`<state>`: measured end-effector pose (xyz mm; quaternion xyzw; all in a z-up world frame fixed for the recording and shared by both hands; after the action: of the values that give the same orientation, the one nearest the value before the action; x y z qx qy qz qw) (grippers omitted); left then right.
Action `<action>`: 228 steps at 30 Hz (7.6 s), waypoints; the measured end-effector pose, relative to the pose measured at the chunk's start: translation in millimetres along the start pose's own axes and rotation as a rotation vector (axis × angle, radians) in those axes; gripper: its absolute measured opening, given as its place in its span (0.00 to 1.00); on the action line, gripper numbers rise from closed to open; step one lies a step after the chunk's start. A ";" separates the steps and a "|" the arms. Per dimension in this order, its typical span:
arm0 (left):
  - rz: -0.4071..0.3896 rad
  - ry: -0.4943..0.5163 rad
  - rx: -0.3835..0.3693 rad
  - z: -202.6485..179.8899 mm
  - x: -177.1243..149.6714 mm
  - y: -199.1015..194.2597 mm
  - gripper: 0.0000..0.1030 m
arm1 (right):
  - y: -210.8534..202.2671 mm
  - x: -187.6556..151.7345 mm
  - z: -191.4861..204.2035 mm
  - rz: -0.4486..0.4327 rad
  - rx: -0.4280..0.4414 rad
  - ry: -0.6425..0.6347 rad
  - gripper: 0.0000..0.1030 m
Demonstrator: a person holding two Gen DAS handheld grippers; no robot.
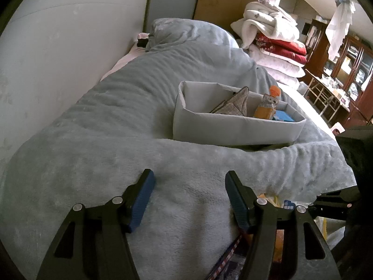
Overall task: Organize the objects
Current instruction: 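Close the right gripper on the yellow cracker packet and lift it, then carry the cracker packet over the white basket with the right gripper, then open the right gripper while the left gripper closes on the cracker packet, then lower the cracker packet into the basket and open the left gripper, then grasp the clear zip bag with yellow zipper with the right gripper, then carry the zip bag into the basket and open the right gripper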
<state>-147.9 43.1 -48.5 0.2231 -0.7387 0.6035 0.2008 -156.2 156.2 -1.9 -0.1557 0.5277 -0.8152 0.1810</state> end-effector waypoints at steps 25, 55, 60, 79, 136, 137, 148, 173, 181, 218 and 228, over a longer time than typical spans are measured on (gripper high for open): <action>0.008 0.030 0.015 -6.6 2.0 0.1 0.61 | -50.8 12.0 -36.3 -0.295 0.211 0.186 0.74; 0.040 0.160 -0.438 -133.4 121.0 20.7 0.59 | -82.4 107.8 -159.5 -0.528 0.842 0.918 0.74; 0.099 0.152 -0.394 -132.9 126.5 45.8 0.49 | -77.0 102.7 -161.2 -0.513 0.922 0.915 0.74; 0.188 0.153 -0.332 -144.0 117.9 82.3 0.26 | -68.2 92.0 -175.2 -0.534 0.951 0.917 0.74; 0.333 -0.235 -0.050 -55.2 96.4 58.9 0.53 | -79.5 12.8 -136.6 -0.353 0.312 0.546 0.76; 0.363 -0.223 -0.055 -52.8 82.3 57.8 0.53 | -73.1 4.3 -133.6 -0.322 0.321 0.549 0.76; 0.363 -0.064 -0.125 -71.0 17.1 26.3 0.53 | -56.9 -47.5 -103.0 -0.154 0.246 0.541 0.76; 0.374 -0.006 -0.119 -79.9 -17.2 40.7 0.53 | -11.5 -55.3 -100.1 -0.139 0.381 0.608 0.37; 0.288 0.014 -0.132 -85.3 -8.8 23.0 0.53 | -62.3 -74.7 -99.1 -0.405 0.343 0.555 0.32; 0.134 0.049 -0.233 -95.1 143.5 103.2 0.53 | -89.3 146.1 -183.6 -0.283 -0.226 0.555 0.31; 0.085 0.108 -0.174 -96.6 130.3 100.6 0.53 | -38.2 147.8 -187.9 -0.223 -0.191 0.561 0.31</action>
<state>-309.6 143.8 -36.9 0.1405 -0.7851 0.5563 0.2333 -375.8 253.8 -31.7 0.0018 0.6109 -0.7879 -0.0775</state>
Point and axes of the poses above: each gripper's, at about its wrist camera, not at the fingertips, and y roughly the way its jaws point, z to its left, x to its top, the point moved 6 cm from there along y, roughly the way its jaws point, and after that the axes turned 7 degrees about z, right-handed, at the moved point
